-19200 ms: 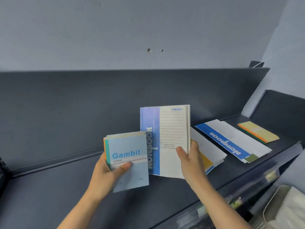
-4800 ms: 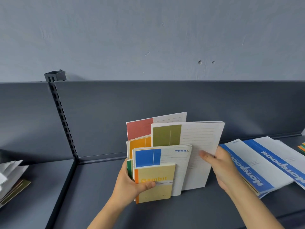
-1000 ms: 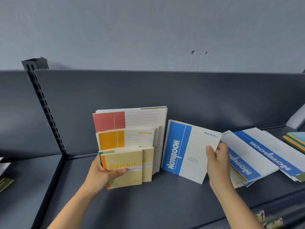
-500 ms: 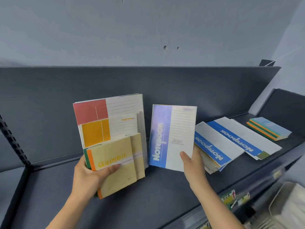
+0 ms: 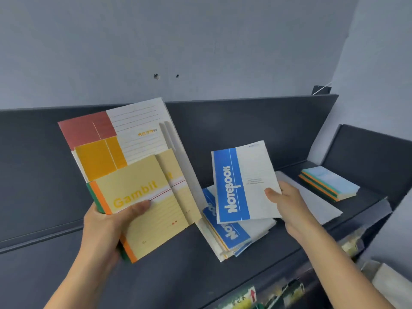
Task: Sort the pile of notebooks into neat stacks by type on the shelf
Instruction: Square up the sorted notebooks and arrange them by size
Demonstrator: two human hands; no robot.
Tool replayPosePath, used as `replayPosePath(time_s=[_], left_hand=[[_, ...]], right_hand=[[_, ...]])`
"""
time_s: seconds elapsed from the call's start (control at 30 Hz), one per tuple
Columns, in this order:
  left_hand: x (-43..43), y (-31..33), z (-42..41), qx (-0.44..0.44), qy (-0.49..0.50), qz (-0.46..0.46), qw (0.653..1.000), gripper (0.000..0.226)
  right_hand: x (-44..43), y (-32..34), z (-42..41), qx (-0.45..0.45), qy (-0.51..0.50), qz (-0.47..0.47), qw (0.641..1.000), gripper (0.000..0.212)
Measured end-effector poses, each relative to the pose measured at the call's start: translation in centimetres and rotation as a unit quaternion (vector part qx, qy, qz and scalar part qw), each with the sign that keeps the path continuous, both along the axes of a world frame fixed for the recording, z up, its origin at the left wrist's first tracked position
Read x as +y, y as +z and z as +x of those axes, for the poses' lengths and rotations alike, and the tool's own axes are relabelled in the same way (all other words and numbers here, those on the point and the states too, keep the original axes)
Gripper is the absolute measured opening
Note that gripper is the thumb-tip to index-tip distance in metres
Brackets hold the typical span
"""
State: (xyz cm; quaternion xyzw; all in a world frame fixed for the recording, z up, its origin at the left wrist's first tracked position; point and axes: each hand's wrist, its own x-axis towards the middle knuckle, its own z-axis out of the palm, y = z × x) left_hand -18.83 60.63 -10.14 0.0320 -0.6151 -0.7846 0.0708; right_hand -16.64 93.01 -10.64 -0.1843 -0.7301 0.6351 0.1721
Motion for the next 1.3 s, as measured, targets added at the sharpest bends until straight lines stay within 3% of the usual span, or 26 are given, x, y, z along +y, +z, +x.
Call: replayPosePath(time_s=[0.1, 0.17, 0.27, 0.4, 0.47, 0.5, 0.57, 0.63, 0.77, 0.9, 1.0, 1.13, 1.2, 1.3], left_hand=[[1.9, 0.0, 0.1, -0.011, 0.029, -0.006, 0.999, 0.076], [2.4, 0.0, 0.5, -0.018, 0.048, -0.015, 0.999, 0.069], [2.4, -0.4, 1.2, -0.028, 0.081, -0.040, 0.996, 0.072], [1.7, -0.8, 2.3, -0.031, 0.116, -0.088, 0.989, 0.069], [1.0, -1.1, 2.7, -0.031, 0.121, -0.112, 0.986, 0.069], [0.7, -1.3, 2.8, -0.031, 0.123, -0.125, 0.984, 0.073], [-0.2, -1.7, 3.2, -0.028, 0.118, -0.146, 0.982, 0.082], [-1.2, -2.1, 3.4, -0.022, 0.108, -0.165, 0.980, 0.084], [-3.9, -3.3, 3.5, -0.009, 0.077, -0.188, 0.979, 0.084], [-6.8, -5.3, 3.0, -0.010, 0.042, -0.188, 0.981, 0.090], [-8.6, -6.7, 2.3, -0.001, 0.015, -0.190, 0.982, 0.085], [-10.4, -8.0, 1.2, 0.009, -0.022, -0.175, 0.984, 0.081], [-11.0, -8.3, 0.6, 0.017, -0.049, -0.180, 0.982, 0.078], [-11.6, -8.5, -0.1, 0.024, -0.085, -0.183, 0.979, 0.075]], right_hand=[[1.4, -1.3, -1.9, -0.095, 0.096, 0.026, 0.991, 0.021], [1.3, -2.1, -2.9, -0.152, 0.141, 0.142, 0.968, 0.022], [1.0, -3.0, -3.6, -0.217, 0.155, 0.408, 0.873, 0.032], [0.0, -1.8, -3.6, -0.210, 0.133, 0.581, 0.775, 0.019], [-0.9, -1.1, -3.9, -0.154, 0.146, 0.584, 0.784, 0.027], [-1.6, -0.8, -4.0, -0.110, 0.172, 0.547, 0.812, 0.034], [-4.0, 0.0, -4.1, -0.004, 0.245, 0.417, 0.875, 0.035], [-7.4, 0.8, -3.6, 0.080, 0.315, 0.306, 0.895, 0.029], [-14.0, 0.9, -3.1, 0.215, 0.336, 0.290, 0.870, 0.041], [-18.2, 2.0, -3.6, 0.332, 0.211, 0.421, 0.817, 0.050], [-20.8, 3.4, -3.7, 0.329, 0.190, 0.497, 0.780, 0.049], [-24.2, 4.2, -3.5, 0.228, 0.222, 0.575, 0.754, 0.054], [-25.3, 4.5, -3.5, 0.219, 0.216, 0.609, 0.732, 0.050], [-26.1, 5.3, -3.3, 0.150, 0.256, 0.609, 0.736, 0.043]])
